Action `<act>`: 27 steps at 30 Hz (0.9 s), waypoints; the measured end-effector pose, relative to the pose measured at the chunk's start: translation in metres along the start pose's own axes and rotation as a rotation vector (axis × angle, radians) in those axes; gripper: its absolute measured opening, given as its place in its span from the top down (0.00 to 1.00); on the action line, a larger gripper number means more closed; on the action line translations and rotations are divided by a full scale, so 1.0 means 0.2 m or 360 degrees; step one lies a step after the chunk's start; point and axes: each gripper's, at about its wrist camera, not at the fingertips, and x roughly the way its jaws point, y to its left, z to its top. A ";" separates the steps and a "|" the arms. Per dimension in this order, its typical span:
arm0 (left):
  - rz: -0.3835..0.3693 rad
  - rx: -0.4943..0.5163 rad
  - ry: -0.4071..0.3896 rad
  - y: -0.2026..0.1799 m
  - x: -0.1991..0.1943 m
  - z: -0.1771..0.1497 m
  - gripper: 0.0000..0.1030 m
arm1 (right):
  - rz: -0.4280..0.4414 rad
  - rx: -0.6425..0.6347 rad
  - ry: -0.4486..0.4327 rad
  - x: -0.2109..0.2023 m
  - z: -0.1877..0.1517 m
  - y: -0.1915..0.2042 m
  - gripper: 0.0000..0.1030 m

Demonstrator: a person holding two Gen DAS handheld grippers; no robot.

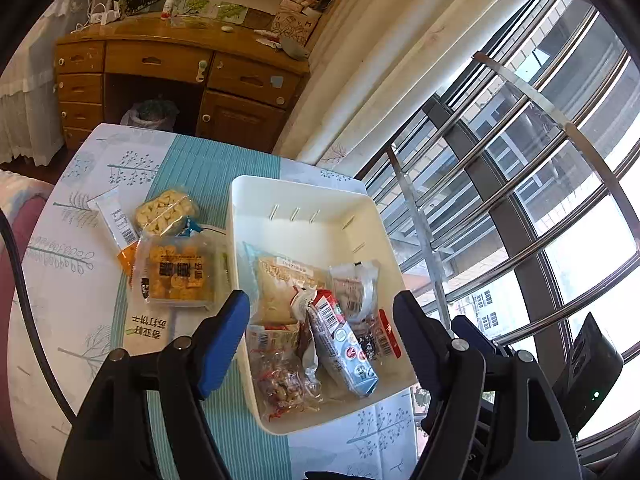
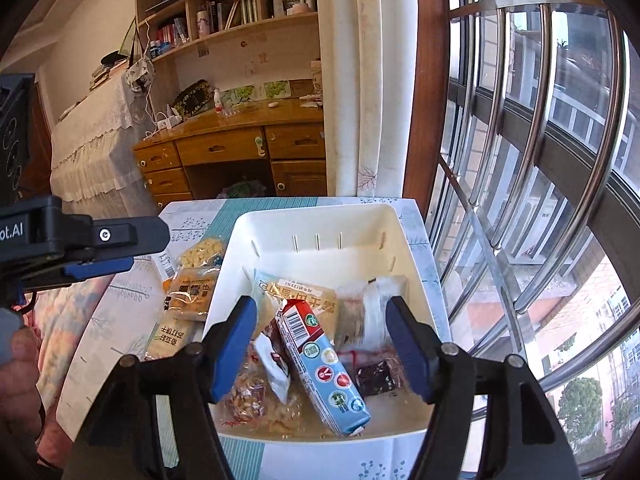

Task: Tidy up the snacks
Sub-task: 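Carry both packs into the white box and open both tools, then withdraw both tools from the box toward the remaining snacks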

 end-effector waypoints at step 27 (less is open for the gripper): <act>0.0082 0.0213 0.0089 0.56 -0.49 0.09 0.23 | -0.0031 0.0350 0.0002 -0.02 -0.03 0.58 0.34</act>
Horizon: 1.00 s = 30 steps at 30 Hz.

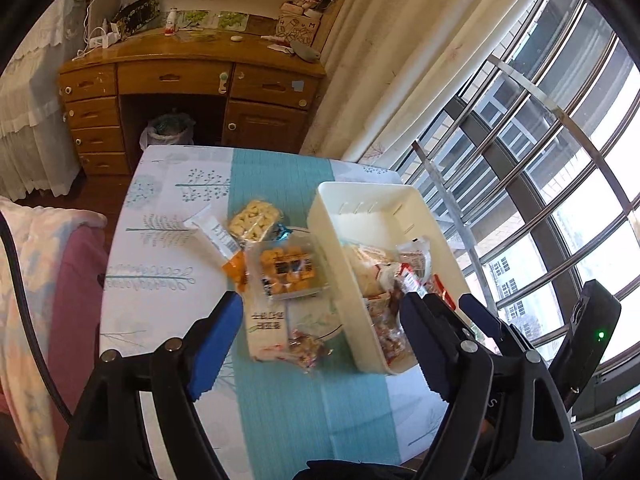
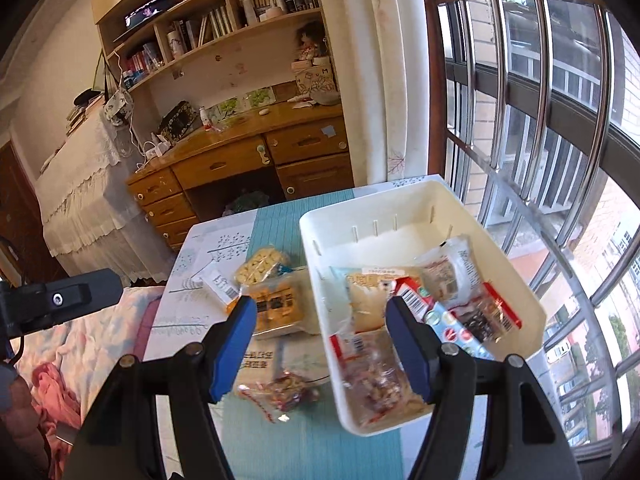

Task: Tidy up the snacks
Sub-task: 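Withdraw both tools from the box toward the remaining snacks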

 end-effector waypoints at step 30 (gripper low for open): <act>0.0087 0.0115 0.0393 0.57 0.24 -0.11 0.21 | -0.0151 0.0204 0.0313 0.18 -0.51 0.33 0.34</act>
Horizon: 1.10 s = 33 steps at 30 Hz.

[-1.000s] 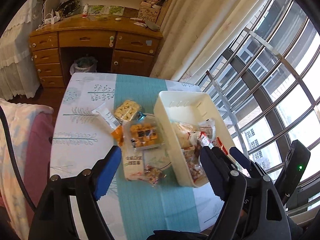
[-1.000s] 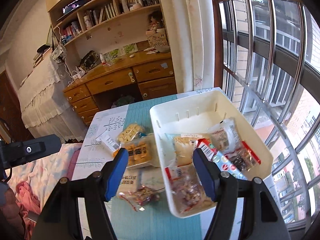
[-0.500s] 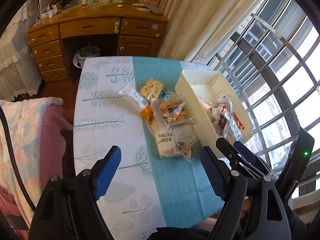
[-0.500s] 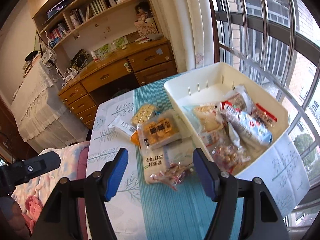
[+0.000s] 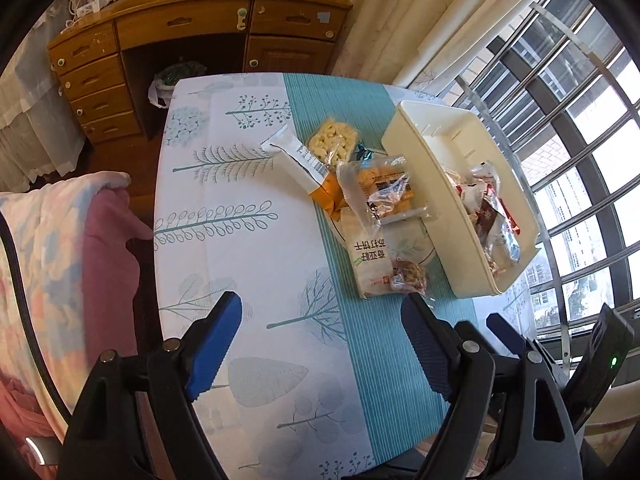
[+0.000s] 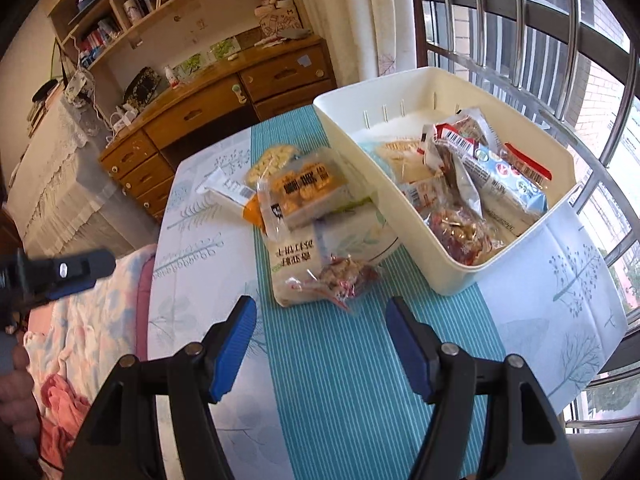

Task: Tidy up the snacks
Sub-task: 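Withdraw both tools from the box toward the remaining snacks, then close the left tool on the white orange-bottomed bag while the right tool reaches the clear nut bag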

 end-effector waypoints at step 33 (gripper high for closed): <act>-0.0128 -0.0540 -0.0172 0.17 0.87 0.45 0.21 | 0.0017 -0.0058 -0.0119 0.50 -0.01 -0.07 0.29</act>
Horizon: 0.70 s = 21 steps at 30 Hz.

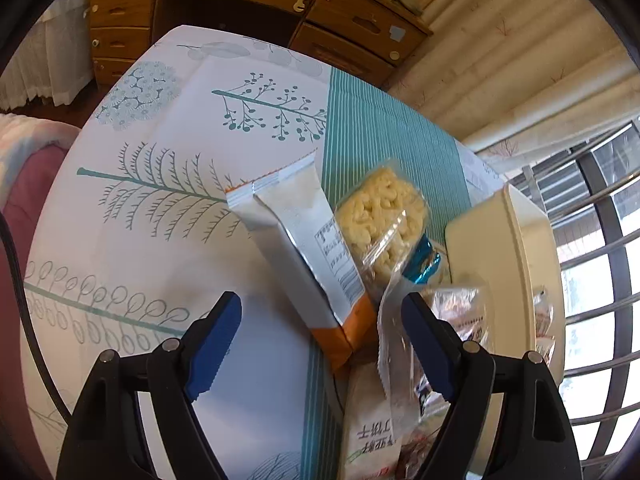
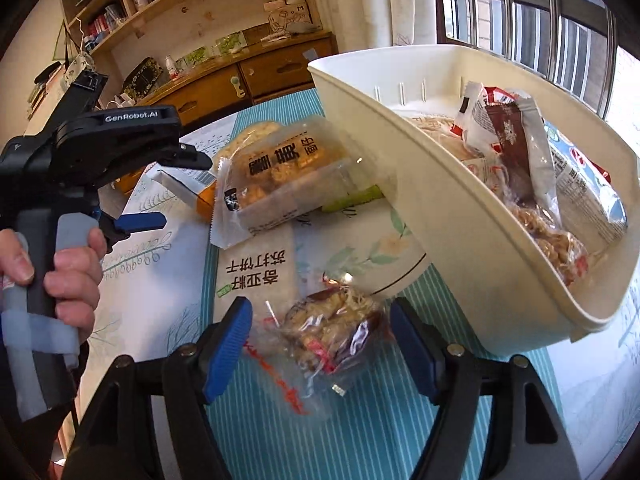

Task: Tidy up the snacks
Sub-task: 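Close the left tool on the white orange-bottomed bag while the right tool reaches the clear nut bag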

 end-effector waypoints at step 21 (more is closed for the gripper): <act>-0.0056 -0.0238 -0.0050 0.04 0.10 0.07 0.66 | -0.0003 0.0036 0.0047 0.06 0.01 -0.06 0.29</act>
